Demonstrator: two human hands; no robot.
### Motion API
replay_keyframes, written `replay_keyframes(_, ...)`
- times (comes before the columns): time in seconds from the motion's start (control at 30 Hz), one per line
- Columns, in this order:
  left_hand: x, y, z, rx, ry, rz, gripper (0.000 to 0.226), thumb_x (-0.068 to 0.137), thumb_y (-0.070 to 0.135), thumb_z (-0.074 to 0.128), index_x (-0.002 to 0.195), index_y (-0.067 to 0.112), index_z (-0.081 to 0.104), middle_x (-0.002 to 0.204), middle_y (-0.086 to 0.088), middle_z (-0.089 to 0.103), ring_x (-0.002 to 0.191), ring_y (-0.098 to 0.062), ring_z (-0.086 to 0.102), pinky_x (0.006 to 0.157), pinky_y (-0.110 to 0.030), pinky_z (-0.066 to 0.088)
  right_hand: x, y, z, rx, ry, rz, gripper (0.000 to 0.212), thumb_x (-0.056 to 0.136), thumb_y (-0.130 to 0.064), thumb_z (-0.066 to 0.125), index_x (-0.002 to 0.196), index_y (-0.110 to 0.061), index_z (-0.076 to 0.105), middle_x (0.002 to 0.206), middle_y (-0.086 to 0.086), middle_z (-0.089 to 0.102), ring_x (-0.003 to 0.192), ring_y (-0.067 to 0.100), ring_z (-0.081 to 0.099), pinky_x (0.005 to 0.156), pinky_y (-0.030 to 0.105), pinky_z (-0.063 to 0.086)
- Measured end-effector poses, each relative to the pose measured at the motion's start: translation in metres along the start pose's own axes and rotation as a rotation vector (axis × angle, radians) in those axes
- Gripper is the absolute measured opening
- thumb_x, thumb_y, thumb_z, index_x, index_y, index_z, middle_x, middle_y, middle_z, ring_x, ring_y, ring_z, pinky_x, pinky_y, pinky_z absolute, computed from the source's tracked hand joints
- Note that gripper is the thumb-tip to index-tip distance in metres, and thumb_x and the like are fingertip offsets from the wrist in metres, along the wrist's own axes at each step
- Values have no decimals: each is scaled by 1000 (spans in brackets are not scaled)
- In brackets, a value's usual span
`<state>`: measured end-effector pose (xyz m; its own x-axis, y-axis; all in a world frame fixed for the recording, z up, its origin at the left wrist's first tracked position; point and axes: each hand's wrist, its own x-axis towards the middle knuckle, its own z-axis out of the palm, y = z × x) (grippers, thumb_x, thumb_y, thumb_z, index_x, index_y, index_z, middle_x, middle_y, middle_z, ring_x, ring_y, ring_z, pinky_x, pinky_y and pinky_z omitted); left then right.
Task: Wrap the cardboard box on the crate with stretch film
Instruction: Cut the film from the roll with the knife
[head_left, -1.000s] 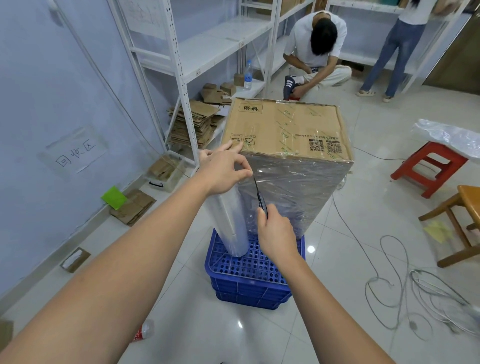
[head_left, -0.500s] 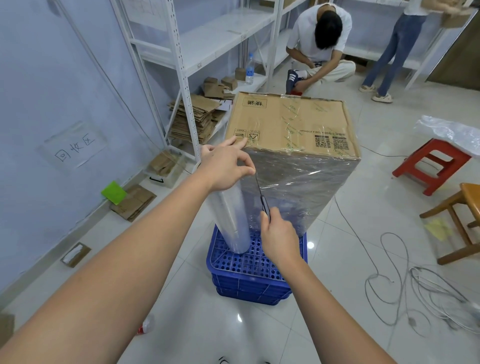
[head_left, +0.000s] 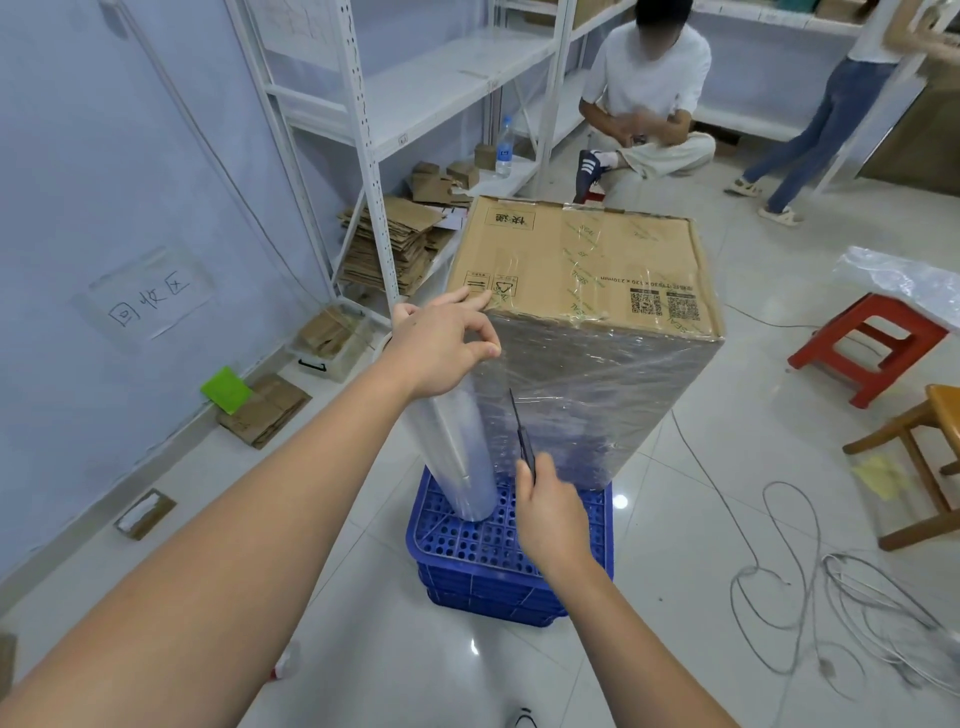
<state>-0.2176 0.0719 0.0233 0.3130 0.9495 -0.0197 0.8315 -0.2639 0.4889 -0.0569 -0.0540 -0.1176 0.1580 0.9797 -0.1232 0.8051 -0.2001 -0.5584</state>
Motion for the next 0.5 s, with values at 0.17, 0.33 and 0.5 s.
replay_keyframes(0.17, -1, 1, 1, -16, 2, -5, 12, 97, 43, 67, 85, 44, 71, 162, 22, 34, 153, -1, 16, 112, -45, 9, 4, 3, -1, 23, 1, -26, 32, 105, -44, 26, 93, -18, 40, 65, 4, 55, 58, 25, 53, 51, 38, 41)
replay_keyframes(0.33, -3, 0, 2, -32, 27, -7, 9, 95, 41, 70, 87, 43, 73, 160, 22, 37, 153, -1, 19, 110, -42, 9, 36, -20, -11, 32, -20, -48, 35, 105, -43, 26, 95, -15, 44, 74, 8, 59, 70, 30, 56, 61, 40, 47)
replay_keyframes(0.5, -2, -1, 1, -33, 30, -11, 11, 95, 42, 71, 84, 45, 72, 159, 23, 38, 152, -1, 19, 110, -41, 9, 24, -1, -3, 3, -56, -55, 32, 105, -42, 26, 95, -15, 41, 70, 8, 58, 66, 29, 55, 57, 40, 46)
